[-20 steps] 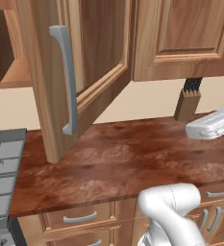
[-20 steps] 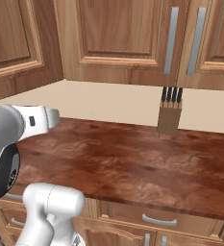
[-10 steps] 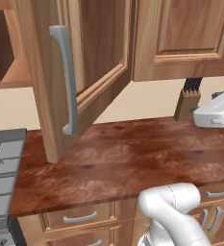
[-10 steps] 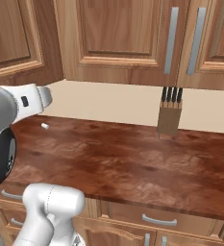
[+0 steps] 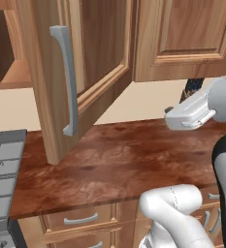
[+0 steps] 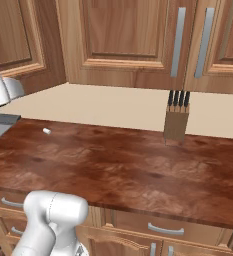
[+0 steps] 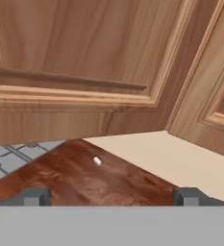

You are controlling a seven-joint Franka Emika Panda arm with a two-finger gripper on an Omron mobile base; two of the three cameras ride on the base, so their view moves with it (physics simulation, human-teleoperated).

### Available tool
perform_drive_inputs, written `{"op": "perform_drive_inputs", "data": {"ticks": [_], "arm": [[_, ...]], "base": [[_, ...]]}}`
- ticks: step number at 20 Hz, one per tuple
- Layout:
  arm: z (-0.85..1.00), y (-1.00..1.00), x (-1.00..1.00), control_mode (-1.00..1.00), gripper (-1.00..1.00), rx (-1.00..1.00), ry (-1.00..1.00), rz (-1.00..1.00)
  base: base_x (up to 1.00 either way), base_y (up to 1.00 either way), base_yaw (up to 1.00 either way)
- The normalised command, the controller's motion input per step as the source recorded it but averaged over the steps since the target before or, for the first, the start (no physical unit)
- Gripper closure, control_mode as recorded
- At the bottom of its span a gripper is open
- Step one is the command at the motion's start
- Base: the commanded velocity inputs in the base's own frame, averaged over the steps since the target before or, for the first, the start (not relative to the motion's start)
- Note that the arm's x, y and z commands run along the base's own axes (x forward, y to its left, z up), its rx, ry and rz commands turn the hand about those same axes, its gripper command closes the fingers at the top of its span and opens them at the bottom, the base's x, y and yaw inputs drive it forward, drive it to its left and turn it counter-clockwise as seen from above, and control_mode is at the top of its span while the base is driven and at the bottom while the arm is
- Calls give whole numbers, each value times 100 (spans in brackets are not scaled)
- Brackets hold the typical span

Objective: Close all open cabinet doors.

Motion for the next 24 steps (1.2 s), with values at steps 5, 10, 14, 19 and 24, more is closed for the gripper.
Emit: {"op": "perform_drive_inputs", "data": {"ticks": [5,10,14,19,24], "arm": [[31,10,0,-100,-100,-3,-13,0],[7,0,0,-100,-100,0,-16,1],[-11,0,0,-100,-100,1,-5,8],[-18,5,7,-100,-100,6,9,13],[-4,21,24,-100,-100,7,15,12]], "base": [[0,0,0],[0,0,0],[0,0,0],[0,0,0],[0,0,0]]}}
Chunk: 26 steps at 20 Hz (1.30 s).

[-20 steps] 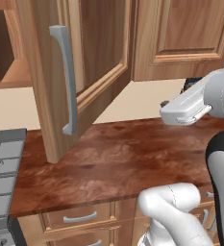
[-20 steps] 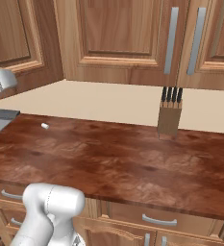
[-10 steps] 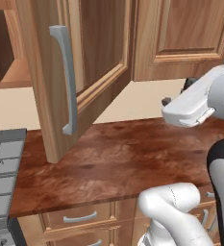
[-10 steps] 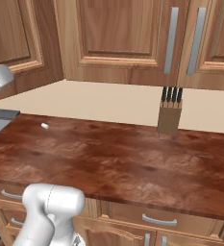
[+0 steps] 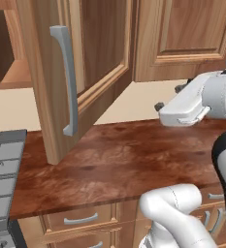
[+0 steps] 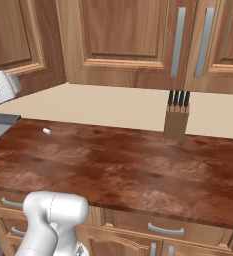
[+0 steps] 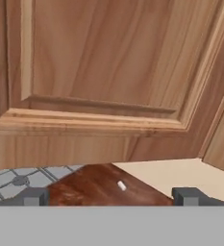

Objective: Close all open cabinet doors.

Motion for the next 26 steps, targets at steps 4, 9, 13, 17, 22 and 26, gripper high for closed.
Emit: {"op": "perform_drive_inputs", "data": {"ticks": [4,9,13,17,22,26], "arm": [[0,37,29,-100,-100,3,3,5],[-4,43,10,-100,-100,0,-8,3],[-9,30,0,-100,-100,0,-25,3],[-4,8,6,-100,-100,0,-31,2],[-1,4,23,-100,-100,0,-19,1],[0,16,41,-100,-100,0,-2,0]], "base": [[0,0,0],[0,0,0],[0,0,0],[0,0,0],[0,0,0],[0,0,0]]}}
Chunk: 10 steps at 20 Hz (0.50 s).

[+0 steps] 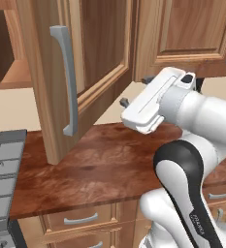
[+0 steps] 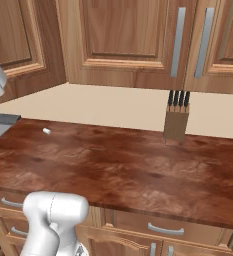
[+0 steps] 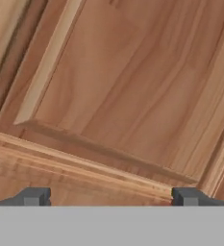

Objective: Close all open cabinet doors.

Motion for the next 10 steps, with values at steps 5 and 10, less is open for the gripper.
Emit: {"op": "perform_drive_inputs", "data": {"ticks": [5,10], "arm": [[0,33,59,-100,-100,0,3,0],[-1,49,63,-100,-100,0,10,0]], "base": [[0,0,0],[0,0,0]]}}
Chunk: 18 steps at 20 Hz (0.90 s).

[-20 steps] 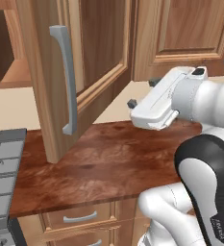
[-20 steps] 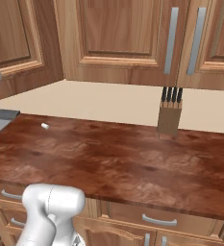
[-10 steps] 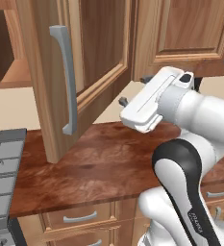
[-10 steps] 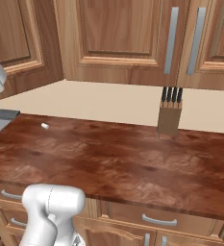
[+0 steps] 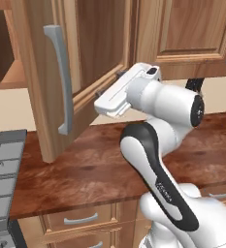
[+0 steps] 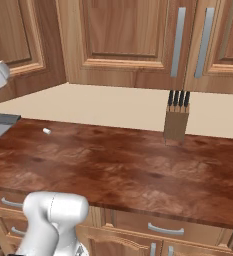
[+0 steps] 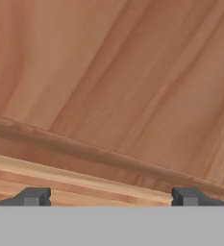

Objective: Close all open cabinet doors.

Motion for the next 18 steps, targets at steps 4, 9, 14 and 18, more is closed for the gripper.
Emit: {"op": "perform_drive_inputs", "data": {"ticks": [4,9,14,18], "arm": [[-14,51,64,-100,-100,0,6,0],[-20,50,63,-100,-100,-2,0,0],[-23,45,69,-100,-100,-4,2,0],[-3,47,72,-100,-100,-5,12,-7]], "base": [[0,0,0],[0,0,0],[0,0,0],[0,0,0]]}}
